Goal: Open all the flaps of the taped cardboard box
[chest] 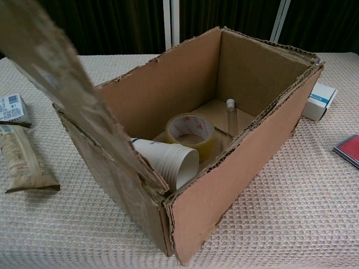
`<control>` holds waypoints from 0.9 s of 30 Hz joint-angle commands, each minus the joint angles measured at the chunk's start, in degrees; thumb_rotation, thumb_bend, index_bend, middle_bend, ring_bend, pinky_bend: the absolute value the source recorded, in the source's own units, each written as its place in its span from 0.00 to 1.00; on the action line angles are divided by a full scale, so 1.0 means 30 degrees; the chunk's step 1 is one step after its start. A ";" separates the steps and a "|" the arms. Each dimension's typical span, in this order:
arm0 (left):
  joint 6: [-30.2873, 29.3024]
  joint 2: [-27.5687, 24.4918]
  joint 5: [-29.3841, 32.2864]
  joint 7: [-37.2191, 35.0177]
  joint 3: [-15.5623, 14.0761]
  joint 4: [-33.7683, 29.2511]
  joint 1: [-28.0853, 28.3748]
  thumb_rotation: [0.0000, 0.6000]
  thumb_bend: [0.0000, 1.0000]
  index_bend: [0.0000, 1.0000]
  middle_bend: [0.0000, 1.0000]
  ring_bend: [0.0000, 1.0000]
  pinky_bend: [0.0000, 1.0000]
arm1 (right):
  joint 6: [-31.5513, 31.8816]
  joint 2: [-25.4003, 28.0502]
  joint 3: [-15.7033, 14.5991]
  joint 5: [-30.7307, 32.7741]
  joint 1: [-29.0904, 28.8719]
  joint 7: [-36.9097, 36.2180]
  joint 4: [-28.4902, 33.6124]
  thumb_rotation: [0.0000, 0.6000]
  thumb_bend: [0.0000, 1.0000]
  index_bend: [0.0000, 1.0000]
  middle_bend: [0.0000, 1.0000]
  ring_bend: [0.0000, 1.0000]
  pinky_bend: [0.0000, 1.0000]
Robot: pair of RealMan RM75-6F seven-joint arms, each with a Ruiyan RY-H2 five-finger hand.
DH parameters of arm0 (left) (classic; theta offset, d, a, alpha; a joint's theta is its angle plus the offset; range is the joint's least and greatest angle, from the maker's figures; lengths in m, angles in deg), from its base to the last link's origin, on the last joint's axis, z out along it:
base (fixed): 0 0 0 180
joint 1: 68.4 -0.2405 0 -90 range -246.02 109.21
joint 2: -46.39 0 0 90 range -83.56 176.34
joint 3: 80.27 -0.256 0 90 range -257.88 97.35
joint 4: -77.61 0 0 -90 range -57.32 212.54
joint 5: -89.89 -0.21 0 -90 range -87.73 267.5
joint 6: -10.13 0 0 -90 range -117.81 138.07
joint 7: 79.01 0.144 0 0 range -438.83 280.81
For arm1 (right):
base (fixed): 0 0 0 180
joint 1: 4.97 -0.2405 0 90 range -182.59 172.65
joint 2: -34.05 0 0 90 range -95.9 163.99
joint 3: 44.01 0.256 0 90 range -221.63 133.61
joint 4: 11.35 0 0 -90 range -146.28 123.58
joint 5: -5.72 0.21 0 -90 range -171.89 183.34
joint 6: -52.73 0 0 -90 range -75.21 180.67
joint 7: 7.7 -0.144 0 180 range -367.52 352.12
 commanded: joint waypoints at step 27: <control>-0.7761 0.2748 0.0758 -0.0496 0.0804 1.1276 -0.7373 0.00 0.10 0.05 0.13 0.05 0.16 | 0.6739 -0.5393 -0.2073 0.2468 0.6698 1.3287 -0.5217 0.96 0.67 0.00 0.00 0.00 0.00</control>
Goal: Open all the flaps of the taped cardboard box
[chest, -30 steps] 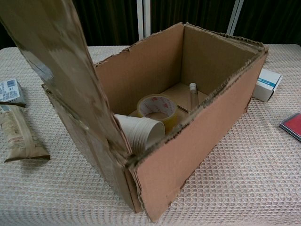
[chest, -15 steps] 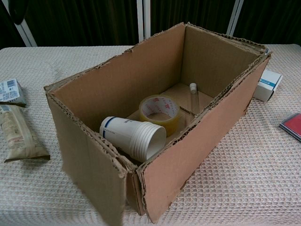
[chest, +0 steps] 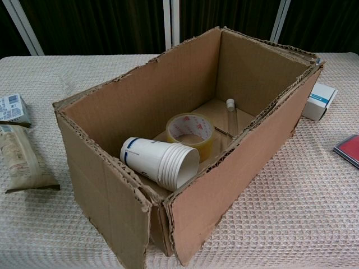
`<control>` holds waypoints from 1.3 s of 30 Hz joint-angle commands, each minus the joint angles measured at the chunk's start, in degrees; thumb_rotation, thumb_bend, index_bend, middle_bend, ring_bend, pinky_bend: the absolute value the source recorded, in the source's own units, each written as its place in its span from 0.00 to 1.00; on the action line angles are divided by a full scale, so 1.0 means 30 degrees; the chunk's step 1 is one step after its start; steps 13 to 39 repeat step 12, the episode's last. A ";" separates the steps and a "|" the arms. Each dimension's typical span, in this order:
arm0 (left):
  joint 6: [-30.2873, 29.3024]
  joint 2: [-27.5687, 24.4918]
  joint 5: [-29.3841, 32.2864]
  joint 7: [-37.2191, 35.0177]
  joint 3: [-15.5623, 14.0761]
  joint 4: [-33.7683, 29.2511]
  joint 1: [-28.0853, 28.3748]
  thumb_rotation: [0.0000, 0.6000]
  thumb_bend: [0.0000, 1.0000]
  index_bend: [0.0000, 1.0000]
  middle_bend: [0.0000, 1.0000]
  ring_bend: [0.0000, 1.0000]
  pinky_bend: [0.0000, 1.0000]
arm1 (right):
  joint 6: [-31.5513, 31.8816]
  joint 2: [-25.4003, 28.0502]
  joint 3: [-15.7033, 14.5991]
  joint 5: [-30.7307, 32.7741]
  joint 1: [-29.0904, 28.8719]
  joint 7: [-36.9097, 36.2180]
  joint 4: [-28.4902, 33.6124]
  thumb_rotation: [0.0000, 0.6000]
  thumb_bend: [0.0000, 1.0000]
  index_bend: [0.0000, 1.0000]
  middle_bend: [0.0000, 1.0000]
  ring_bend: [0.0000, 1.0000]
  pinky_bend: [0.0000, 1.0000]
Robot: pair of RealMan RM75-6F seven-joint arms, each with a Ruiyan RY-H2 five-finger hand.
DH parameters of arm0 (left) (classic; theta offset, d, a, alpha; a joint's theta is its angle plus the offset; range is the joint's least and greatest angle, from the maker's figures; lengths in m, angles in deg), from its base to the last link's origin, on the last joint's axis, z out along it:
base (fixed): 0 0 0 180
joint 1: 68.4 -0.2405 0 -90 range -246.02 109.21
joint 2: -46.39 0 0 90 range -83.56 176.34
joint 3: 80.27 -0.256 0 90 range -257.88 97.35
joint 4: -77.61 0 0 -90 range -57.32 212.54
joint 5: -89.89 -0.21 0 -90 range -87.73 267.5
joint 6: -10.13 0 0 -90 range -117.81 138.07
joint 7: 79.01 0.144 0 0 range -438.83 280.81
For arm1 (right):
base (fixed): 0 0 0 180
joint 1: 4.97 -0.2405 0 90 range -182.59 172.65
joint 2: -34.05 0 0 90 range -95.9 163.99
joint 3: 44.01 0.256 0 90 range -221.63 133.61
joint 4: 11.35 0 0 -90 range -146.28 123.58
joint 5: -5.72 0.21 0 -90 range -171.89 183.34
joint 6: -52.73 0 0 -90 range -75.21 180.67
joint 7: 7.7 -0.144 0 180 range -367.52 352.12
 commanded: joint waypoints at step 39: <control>-0.2322 0.4685 0.1774 -0.8828 -0.0422 1.2176 -0.3540 0.00 0.09 0.06 0.12 0.05 0.15 | 0.3978 -0.6819 -0.1462 0.4135 0.6426 -0.1323 -0.9651 0.95 0.65 0.00 0.00 0.00 0.00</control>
